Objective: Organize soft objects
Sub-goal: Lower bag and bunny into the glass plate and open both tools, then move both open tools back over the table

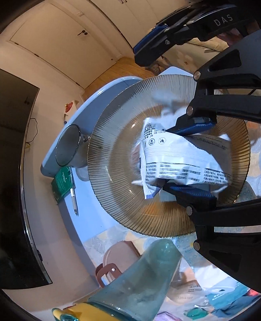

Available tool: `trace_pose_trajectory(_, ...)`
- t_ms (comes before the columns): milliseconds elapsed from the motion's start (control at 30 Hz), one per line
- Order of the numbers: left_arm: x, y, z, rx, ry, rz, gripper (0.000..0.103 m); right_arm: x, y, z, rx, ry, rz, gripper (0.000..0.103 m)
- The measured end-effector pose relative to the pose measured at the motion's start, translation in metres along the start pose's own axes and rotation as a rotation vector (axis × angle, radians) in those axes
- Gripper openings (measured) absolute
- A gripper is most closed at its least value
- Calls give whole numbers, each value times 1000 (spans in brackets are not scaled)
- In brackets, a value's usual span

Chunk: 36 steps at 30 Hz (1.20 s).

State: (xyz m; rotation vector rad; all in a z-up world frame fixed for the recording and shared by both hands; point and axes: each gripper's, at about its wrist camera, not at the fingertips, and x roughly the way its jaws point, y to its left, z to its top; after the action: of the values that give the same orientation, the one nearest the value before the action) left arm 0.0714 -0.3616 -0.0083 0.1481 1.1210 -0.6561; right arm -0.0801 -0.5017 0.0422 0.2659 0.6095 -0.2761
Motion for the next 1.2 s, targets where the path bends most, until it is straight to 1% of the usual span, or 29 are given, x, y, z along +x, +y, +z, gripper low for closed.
trace_pose_trajectory(33, 1, 0, 2, -4, 3, -3, 49, 2, 0, 2, 1, -2, 0, 41)
trace_pose_trajectory(100, 1, 1, 3, -8, 3, -6, 57, 1, -1, 5, 11, -1, 11, 41)
trace_pose_trajectory(167, -4, 1, 4, 5, -24, -3, 63, 0, -1, 6, 21, 0, 17, 41)
trace_pose_trajectory(300, -17, -1, 4, 37, -70, -1, 63, -3, 4, 7, 20, 1, 22, 41)
trace_pose_trajectory(467, -33, 6, 2, 27, -93, -15, 63, -12, 21, 10, -10, -18, 31, 41)
trace_pose_trajectory(567, -54, 14, 0, 16, -132, -20, 63, -25, 36, 17, -11, -58, 59, 41)
trace_pose_trajectory(633, -71, 22, -1, 5, -170, -11, 63, -36, 48, 24, -9, -102, 75, 43)
trace_pose_trajectory(700, -92, 35, -4, -15, -211, 4, 63, -50, 65, 32, -4, -166, 100, 57)
trace_pose_trajectory(733, -100, 41, -5, -26, -226, 13, 63, -55, 73, 34, -4, -189, 113, 59)
trace_pose_trajectory(767, -108, 50, -7, -40, -241, 23, 63, -61, 85, 37, -11, -213, 135, 60)
trace_pose_trajectory(967, -165, 116, -26, -166, -324, 98, 63, -77, 154, 42, -113, -247, 255, 61)
trace_pose_trajectory(1167, -231, 190, -54, -314, -427, 228, 63, -86, 225, 33, -219, -250, 399, 62)
trace_pose_trajectory(1200, -239, 199, -59, -334, -439, 241, 64, -87, 238, 31, -241, -248, 422, 62)
